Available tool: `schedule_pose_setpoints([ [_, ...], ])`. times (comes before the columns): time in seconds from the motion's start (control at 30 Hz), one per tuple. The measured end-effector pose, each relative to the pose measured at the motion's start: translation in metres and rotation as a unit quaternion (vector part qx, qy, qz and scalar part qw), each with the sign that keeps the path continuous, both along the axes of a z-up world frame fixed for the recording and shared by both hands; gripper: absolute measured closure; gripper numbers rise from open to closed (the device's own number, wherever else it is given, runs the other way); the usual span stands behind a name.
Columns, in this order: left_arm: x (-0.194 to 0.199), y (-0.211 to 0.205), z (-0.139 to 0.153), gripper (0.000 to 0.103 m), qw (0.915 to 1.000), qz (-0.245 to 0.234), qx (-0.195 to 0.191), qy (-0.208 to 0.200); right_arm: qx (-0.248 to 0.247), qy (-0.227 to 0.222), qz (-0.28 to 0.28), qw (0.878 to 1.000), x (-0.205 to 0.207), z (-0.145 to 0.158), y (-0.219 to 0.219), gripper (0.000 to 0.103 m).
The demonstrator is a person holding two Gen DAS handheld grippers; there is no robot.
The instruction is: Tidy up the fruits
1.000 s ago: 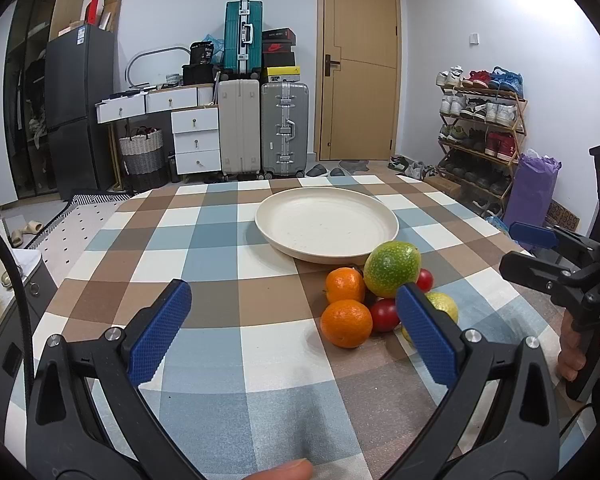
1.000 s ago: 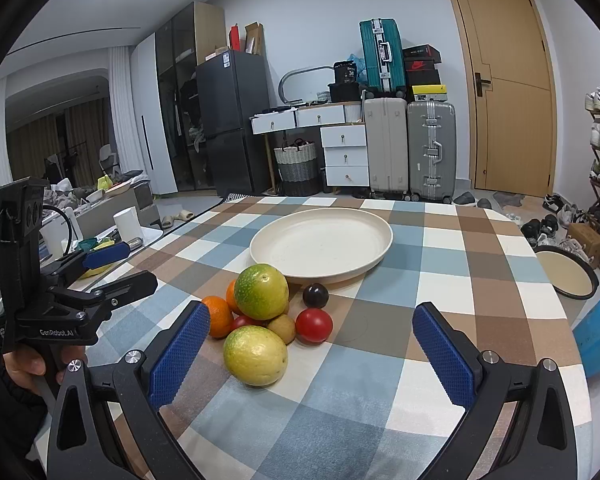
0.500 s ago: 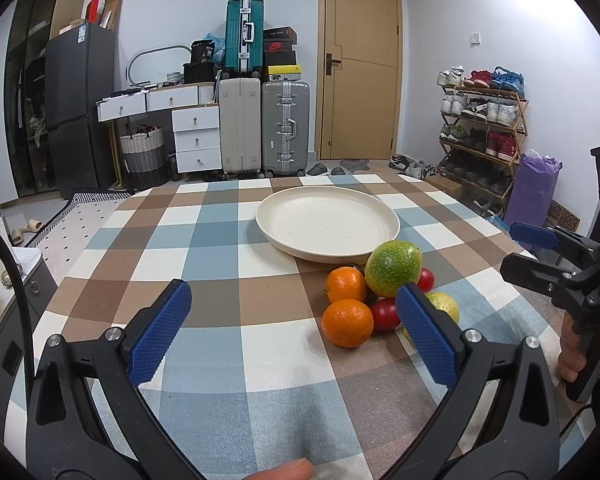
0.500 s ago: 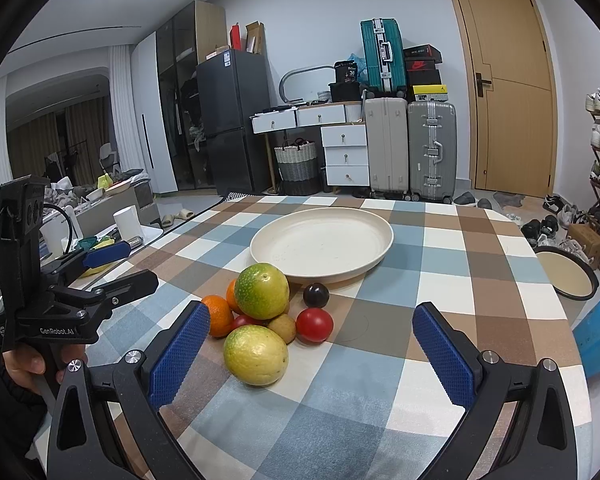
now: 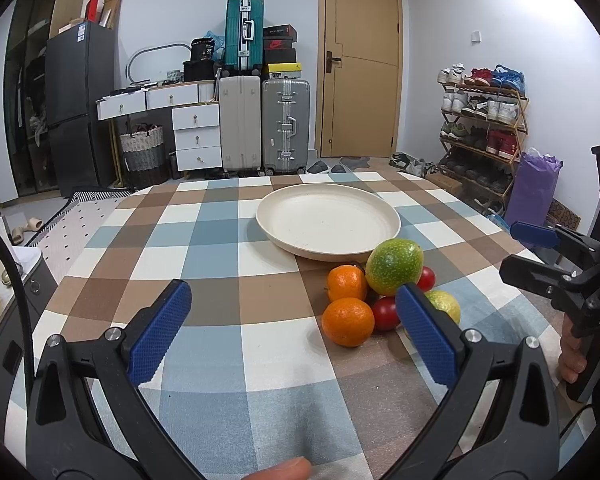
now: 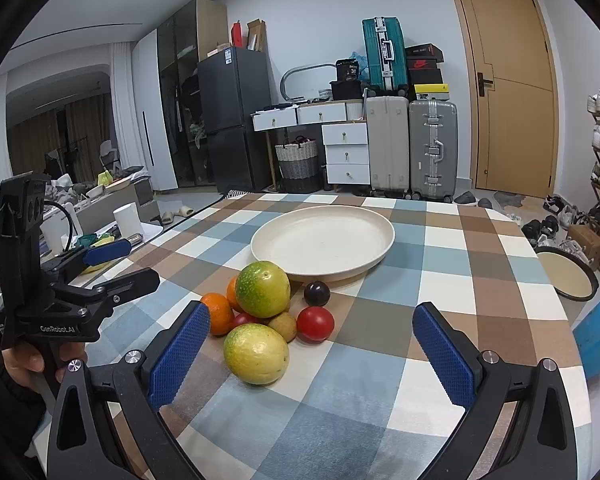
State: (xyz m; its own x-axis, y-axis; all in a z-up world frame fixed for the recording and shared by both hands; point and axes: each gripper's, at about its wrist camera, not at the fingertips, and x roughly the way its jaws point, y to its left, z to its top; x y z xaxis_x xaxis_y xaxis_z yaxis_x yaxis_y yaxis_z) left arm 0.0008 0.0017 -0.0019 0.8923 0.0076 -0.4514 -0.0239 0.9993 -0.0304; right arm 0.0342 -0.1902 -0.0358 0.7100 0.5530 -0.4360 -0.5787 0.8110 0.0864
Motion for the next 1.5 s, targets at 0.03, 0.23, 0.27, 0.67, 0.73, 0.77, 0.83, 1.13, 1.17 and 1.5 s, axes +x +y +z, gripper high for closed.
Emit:
schedule_pose_setpoints([
  [0.03, 0.000, 0.000, 0.000, 0.001, 1.0000, -0.001, 0.001, 0.000, -0.002, -0.001, -0.001, 1.000, 0.000, 0.000, 0.000, 0.000],
  [0.23, 0.002, -0.001, -0.003, 0.001, 1.0000, -0.003, 0.002, 0.003, -0.004, -0.001, 0.000, 1.000, -0.002, 0.001, 0.000, 0.000],
  [0.27, 0.002, -0.001, -0.004, 0.001, 1.0000, -0.002, 0.002, 0.004, -0.004, -0.001, 0.001, 1.000, -0.002, 0.002, 0.000, 0.000],
  [0.67, 0.006, 0.000, -0.004, 0.001, 0.9998, 0.009, -0.001, 0.017, -0.020, 0.033, 0.007, 0.999, 0.010, -0.002, 0.005, 0.000],
  [0.73, 0.007, -0.001, -0.004, 0.001, 0.9998, 0.006, -0.001, 0.020, -0.024, 0.041, 0.006, 0.999, 0.012, -0.003, 0.006, 0.000],
  [0.77, 0.008, -0.001, -0.004, 0.001, 0.9998, 0.005, -0.001, 0.021, -0.026, 0.044, 0.007, 0.999, 0.013, -0.003, 0.006, 0.000],
  [0.83, 0.009, -0.001, -0.004, 0.001, 0.9997, 0.004, 0.000, 0.024, -0.034, 0.050, 0.005, 0.998, 0.015, -0.005, 0.010, 0.000],
  [1.13, 0.025, -0.008, -0.012, 0.001, 0.9974, -0.020, 0.002, 0.069, -0.064, 0.084, 0.006, 0.994, 0.016, -0.011, 0.028, 0.000],
  [1.17, 0.028, -0.009, -0.013, 0.001, 0.9966, -0.023, 0.005, 0.078, -0.065, 0.093, 0.006, 0.993, 0.017, -0.013, 0.030, 0.000],
  [1.5, 0.057, -0.016, -0.033, 0.008, 0.9885, -0.039, 0.007, 0.146, -0.077, 0.145, 0.022, 0.986, 0.026, -0.026, 0.039, 0.001],
])
